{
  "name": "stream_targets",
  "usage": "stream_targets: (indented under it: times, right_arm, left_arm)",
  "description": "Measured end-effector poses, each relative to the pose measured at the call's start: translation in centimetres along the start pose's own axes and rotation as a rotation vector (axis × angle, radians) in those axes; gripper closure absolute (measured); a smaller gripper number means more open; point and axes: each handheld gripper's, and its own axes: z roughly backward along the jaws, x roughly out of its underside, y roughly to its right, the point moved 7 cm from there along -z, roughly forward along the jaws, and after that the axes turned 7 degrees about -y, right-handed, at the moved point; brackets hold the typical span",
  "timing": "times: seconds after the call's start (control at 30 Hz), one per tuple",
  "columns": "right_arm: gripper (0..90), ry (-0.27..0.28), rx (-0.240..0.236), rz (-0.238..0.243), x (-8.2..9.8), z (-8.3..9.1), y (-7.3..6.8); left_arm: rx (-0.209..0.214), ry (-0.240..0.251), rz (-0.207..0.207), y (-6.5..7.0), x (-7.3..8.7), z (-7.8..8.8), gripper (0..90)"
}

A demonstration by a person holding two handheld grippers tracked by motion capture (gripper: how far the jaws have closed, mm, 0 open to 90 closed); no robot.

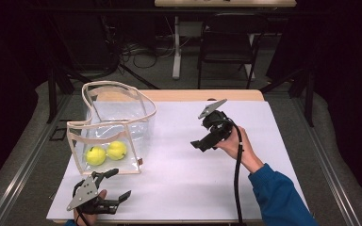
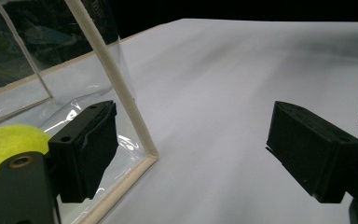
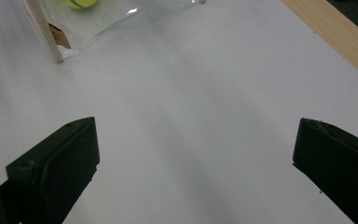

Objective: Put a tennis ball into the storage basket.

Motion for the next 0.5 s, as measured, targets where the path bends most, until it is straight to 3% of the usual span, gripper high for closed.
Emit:
stream_targets:
  times: [0.5]
  right_arm:
    - [0.0,-0.01,-0.003,-0.032,2.8,-0.4,0.1]
  left_arm:
    - [-0.003,-0.001,-0.002,0.0,0.0,0.0,16.0]
